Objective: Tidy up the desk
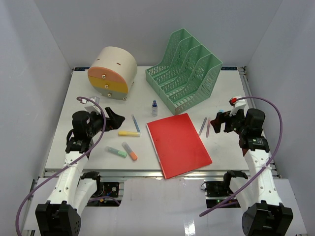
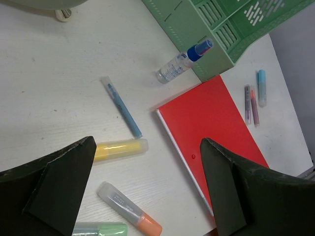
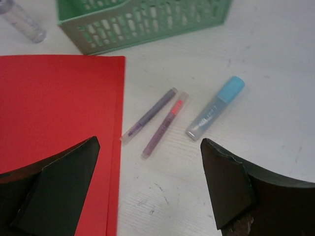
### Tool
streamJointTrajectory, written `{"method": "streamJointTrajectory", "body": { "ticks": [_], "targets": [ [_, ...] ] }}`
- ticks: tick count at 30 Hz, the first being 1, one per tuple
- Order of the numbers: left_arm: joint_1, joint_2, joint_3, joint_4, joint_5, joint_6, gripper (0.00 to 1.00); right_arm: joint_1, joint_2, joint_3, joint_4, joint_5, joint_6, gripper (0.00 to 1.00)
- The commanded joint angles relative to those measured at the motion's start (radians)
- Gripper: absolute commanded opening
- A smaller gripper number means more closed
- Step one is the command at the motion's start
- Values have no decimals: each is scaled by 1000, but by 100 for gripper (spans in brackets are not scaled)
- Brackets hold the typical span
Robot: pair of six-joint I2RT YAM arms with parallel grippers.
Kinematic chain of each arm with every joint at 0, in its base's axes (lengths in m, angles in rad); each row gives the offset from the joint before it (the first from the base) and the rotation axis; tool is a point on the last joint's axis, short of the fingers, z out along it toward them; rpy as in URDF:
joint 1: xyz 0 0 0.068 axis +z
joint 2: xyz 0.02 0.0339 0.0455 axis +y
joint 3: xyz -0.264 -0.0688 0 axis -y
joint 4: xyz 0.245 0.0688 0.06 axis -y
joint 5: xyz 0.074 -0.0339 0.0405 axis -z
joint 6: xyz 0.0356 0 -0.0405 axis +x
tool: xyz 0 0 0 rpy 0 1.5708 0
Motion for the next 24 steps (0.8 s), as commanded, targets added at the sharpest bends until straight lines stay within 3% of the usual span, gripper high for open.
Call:
{"method": "streamJointTrajectory", "body": {
  "ticks": [1,5,7,13,16,24],
  "targets": [
    [11,20,32,-43,-50,-1,98,0,-11,-31,-3,-354,-214,90],
    [39,63,68,-78,-81,-7,98,7,86,65,-150,-510,-384,90],
    [93,134,156,-103,-65,-26,98,7,146,114,-264,-583,-483,90],
    [219,307,360,-134,101,-79,94,4,182,87,-267,-713,-570,98],
    [270,383,417,-110,149,-103,93,3,129,54,-278,-781,-626,91],
    [283,615,616,-12,235,-196,88,1,69,33,-271,-786,-639,90]
  ]
}}
